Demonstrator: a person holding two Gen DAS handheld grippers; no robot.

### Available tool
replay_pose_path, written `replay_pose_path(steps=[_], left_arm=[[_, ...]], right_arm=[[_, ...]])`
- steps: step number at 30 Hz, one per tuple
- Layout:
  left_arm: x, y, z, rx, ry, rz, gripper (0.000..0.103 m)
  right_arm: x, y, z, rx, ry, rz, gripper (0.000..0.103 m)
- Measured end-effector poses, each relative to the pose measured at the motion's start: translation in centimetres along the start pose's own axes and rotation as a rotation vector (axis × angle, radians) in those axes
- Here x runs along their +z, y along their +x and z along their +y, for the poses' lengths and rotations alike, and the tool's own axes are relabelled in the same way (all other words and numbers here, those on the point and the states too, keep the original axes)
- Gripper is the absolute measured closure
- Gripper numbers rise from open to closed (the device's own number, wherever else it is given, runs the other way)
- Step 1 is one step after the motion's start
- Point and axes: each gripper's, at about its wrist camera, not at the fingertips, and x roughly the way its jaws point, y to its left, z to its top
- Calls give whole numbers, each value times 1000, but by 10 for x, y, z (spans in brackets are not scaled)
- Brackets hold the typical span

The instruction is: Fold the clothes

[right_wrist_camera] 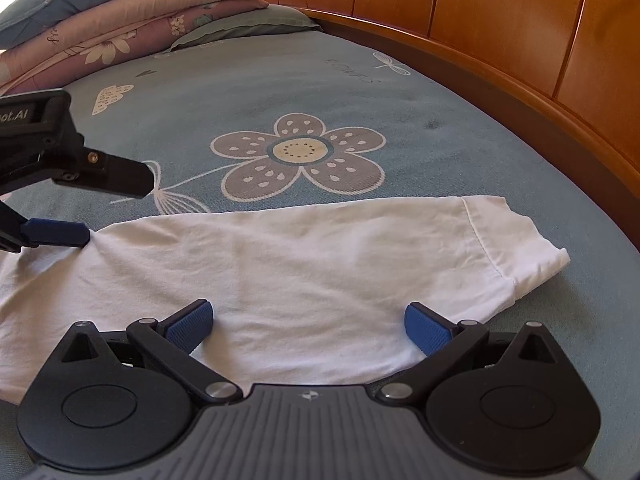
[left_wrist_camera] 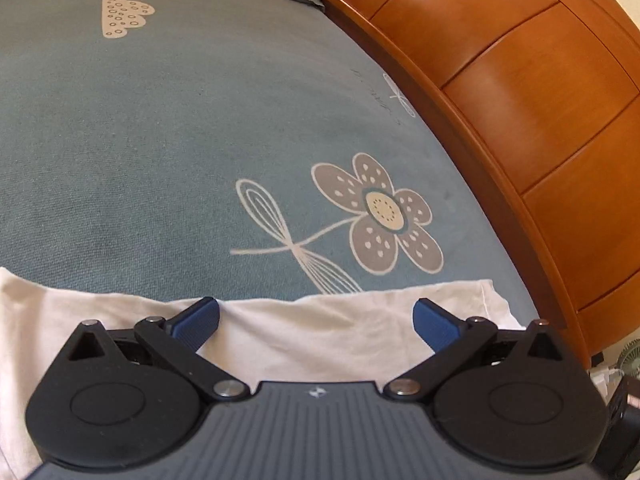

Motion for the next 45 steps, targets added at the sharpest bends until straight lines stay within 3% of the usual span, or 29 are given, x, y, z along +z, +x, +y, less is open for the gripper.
replay_pose_path(steps=[2,5,8,11,13,15,17,20,23,31,35,37,42,45], left_arm=[[4,-2,-4,14,-5,-6,1],[-5,-21,-15,29,76,-36,1],[-21,-50,-20,159,199,-89,1],[-34,-70,-11,366,345,-153,1],[-39,-81,8,431,380,-151,1],[-42,-90,31,436,336,-142,1],[-49,-98,49,387,310,-147,1],[-63,-102,56,325,381,-170,1],[-59,-84,61,342,414,-149,1],[-14,-82,85,307,215,-218,1],[-15,-113,81,233,163,-287,1],[-19,-122,81,220,151,-277,1],[-34,-115,83,306,187,-209,1],[-37,-97,91,396,186,-188,1]], right_arm=[[0,0,-1,5,1,-1,0],[-1,-1,-1,4,-5,-3,0],[0,-1,-1,4,-4,-3,0],[0,0,0,0,-3,-1,0],[0,0,0,-2,-2,-1,0],[0,0,1,-5,-2,-2,0],[0,1,1,-9,-1,-4,0],[0,2,3,-18,1,-9,0],[0,2,4,-26,3,-14,0],[1,4,5,-30,3,-18,0],[-4,2,5,-29,-6,-46,0],[-5,2,5,-29,-11,-55,0],[-1,2,3,-17,-4,-30,0],[-1,0,3,-17,-5,-26,0]])
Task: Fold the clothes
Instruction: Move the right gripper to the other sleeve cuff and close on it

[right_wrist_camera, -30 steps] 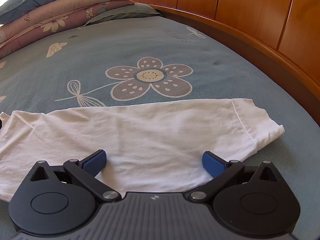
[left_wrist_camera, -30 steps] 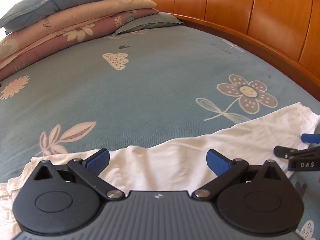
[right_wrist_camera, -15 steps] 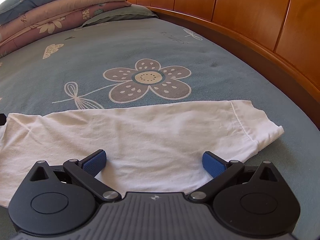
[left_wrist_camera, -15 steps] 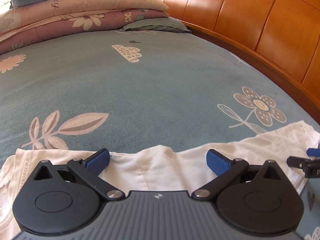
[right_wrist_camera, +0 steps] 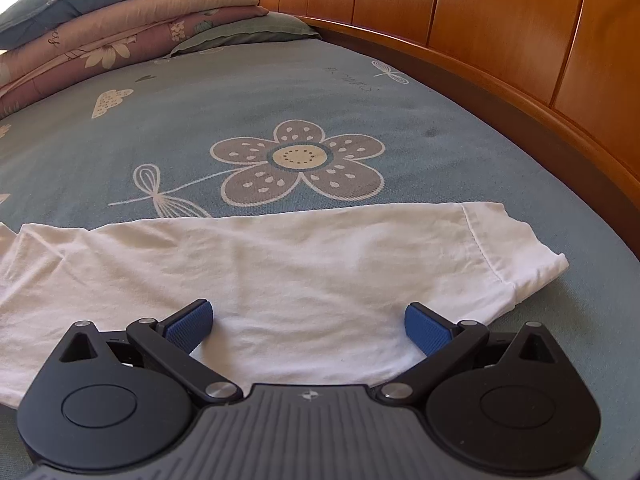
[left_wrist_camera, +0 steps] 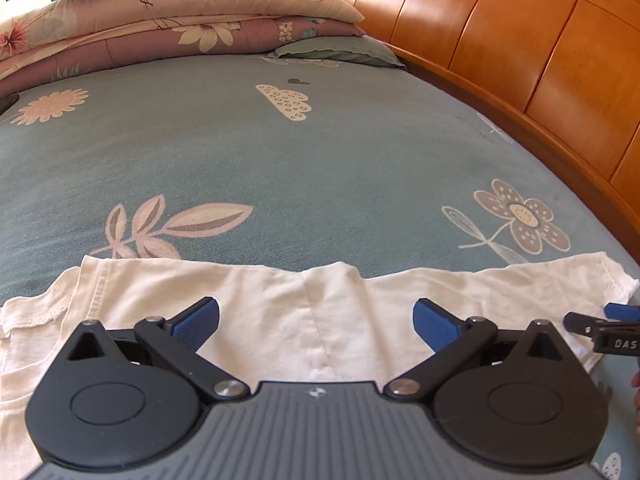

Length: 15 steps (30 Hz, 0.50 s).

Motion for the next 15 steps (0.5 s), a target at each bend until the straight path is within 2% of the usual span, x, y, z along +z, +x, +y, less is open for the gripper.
replay_pose_path(steps=[3,5,8,12,13,15], left_arm=[[4,14,-5,106,49,-6,1],[9,14,-10,123,52,5,1],[7,-6,-21,64,97,-28,1],[-15,-39,-44,8,260,-43,1],[-22,-46,-49,3,298,-44,1],[-35,-60,-55,9,361,-57,1]], right_arm=[[1,1,0,-2,3,6,0],[2,1,0,-4,5,10,0],[2,1,0,-3,6,11,0],[3,-3,-2,8,16,20,0],[4,-7,-3,33,26,6,0],[5,-23,-5,134,36,-54,0]])
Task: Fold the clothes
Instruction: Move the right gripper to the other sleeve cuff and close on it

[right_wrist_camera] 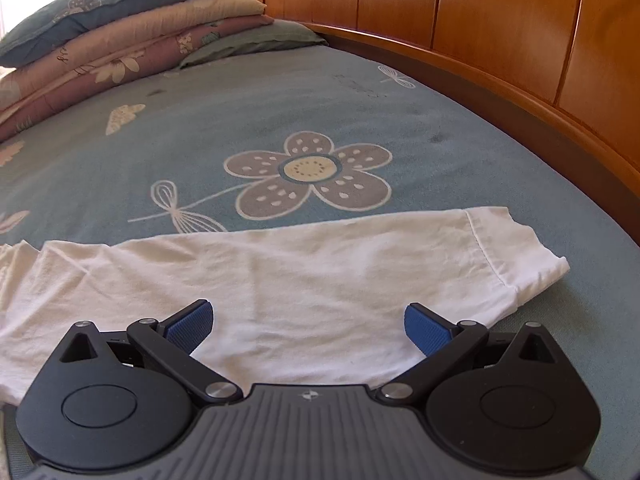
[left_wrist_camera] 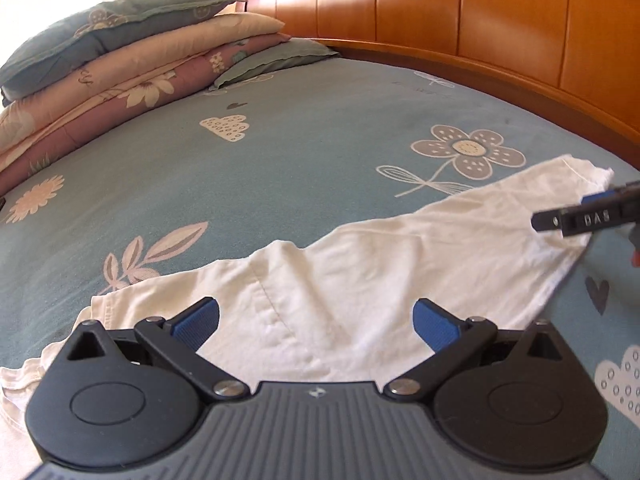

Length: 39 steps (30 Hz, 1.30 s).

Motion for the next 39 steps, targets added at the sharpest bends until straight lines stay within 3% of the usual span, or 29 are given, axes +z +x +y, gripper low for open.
replay_pose_path(steps=[4,7,12,18,23,24,28,32,37,38,39], left_arm=[[-17,-15,-11,30,23,24,1],[-27,-8,-12,52,-11,76,1],[-36,-7,-10,32,-45,117,1],[-37,-26,-13,25,-49,63,1],[-35,-33,-24,-3,-46,10,1],[-34,-36,-27,-10,-39,-9,1],[-30,-45,-41,-65,20,-63,1],[-27,-45,-53,-90,51,-65,1],[-27,-44,-57,-95,48,-58,1],[-27,-44,-58,-95,45,-56,1],[-27,-45,-58,-93,41,-53,1]], right_arm=[[5,-32,0,298,44,-79,0],[7,-44,-2,342,69,-121,0],[11,-53,-26,299,184,-140,0],[1,-66,-120,130,574,-254,2],[-23,-34,-178,32,762,-93,25],[-26,-29,-182,26,780,-76,30],[-28,-14,-189,86,813,-130,30],[-30,1,-191,109,847,-180,31],[-32,15,-197,198,905,-129,68],[-31,17,-197,177,901,-114,87],[-31,18,-197,163,902,-104,94]])
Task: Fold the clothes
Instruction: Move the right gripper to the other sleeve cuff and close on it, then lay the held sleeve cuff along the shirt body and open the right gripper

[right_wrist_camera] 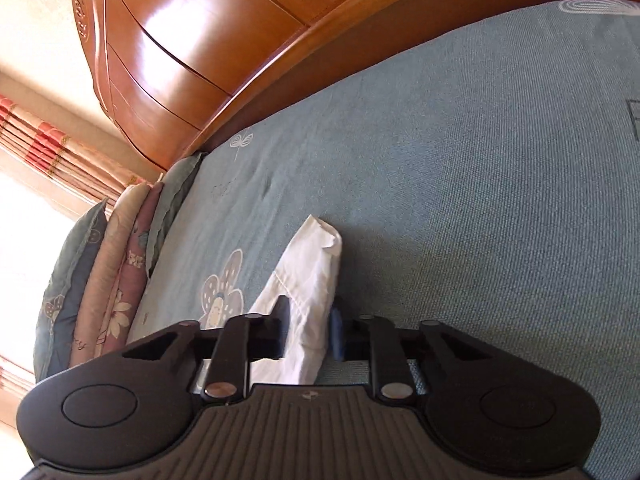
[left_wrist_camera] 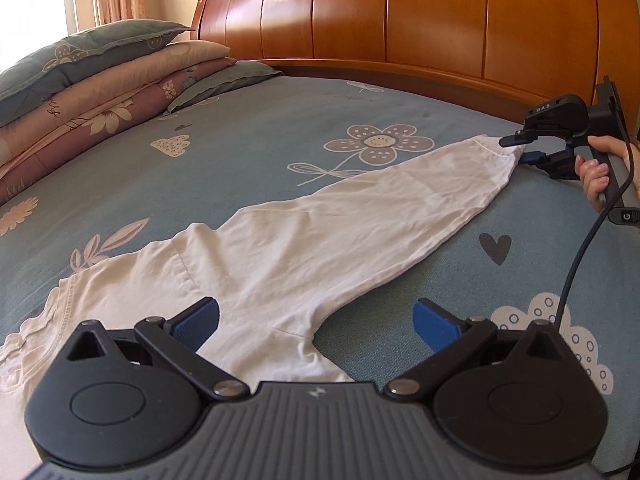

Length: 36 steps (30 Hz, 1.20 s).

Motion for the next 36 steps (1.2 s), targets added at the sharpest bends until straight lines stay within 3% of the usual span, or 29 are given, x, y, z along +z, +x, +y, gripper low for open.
replay_pose_path(steps=[7,15,17,19,24,27,30,34,35,36], left_arm=[[2,-3,0,-12,-29,-2,1],[0,-3,-1,-34,-23,4,1],[4,-1,1,-38,-32,0,1],[13,5,8,-34,-56,-23,1],[42,51,42,-100,-235,-7,1],[48,89,69,-139,-363,33,1],[50,115,95,-111,-478,43,1],[59,118,118,-97,-598,12,1],[61,114,118,-111,-611,3,1],[61,108,116,-172,-619,-4,1]], right_arm=[[1,-22,10,-38,-18,-7,95],[1,-24,11,-168,-31,5,92],[2,-30,10,-198,-7,-41,86],[1,-43,16,-255,-36,-149,77],[-7,-60,34,-134,-135,-246,70],[-16,-49,51,-82,-229,-194,68],[-22,-39,65,-44,-290,-142,67],[-30,-33,82,-3,-342,-86,57],[-32,-33,84,12,-353,-58,52],[-34,-32,87,25,-364,-27,49]])
